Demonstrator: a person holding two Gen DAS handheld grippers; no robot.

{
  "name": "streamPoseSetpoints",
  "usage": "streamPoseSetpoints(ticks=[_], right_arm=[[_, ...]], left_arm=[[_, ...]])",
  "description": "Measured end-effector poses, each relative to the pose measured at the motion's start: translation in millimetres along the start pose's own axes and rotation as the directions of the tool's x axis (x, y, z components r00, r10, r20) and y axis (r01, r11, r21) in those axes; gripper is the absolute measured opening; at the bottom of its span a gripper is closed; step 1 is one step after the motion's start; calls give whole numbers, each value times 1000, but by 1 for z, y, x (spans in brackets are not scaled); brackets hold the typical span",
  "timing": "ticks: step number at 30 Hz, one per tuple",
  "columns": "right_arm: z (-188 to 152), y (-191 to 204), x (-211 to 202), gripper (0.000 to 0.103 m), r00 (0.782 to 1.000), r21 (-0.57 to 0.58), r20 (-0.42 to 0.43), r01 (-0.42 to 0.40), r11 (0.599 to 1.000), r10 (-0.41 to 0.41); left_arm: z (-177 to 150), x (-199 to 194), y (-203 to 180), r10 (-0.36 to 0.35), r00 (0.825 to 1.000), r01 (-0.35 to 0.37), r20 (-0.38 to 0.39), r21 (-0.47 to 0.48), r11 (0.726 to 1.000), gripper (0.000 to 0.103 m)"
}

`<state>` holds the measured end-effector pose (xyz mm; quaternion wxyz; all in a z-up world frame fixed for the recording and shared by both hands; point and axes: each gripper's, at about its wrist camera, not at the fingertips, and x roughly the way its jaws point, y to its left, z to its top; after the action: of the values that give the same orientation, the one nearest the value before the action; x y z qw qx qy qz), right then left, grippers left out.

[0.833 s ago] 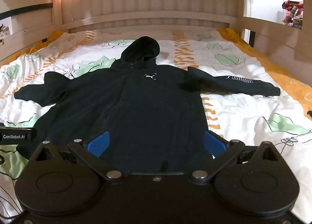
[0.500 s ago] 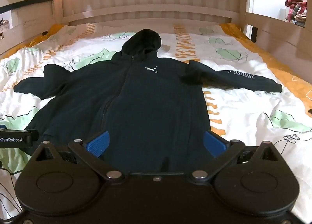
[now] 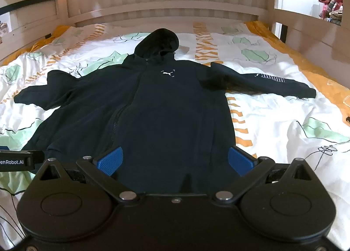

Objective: Fold large clothes

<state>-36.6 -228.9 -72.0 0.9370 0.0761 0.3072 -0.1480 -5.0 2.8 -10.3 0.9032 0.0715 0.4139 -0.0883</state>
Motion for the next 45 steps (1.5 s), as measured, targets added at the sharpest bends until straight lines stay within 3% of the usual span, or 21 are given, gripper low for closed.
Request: streamPoseSetpoints(ticks=[45], right_arm=[[0,-3,10,102,999,9,-41,-4,1000,4]], left_arm=[[-2,8,-1,-22,999,21,-35,-4,1000,91]])
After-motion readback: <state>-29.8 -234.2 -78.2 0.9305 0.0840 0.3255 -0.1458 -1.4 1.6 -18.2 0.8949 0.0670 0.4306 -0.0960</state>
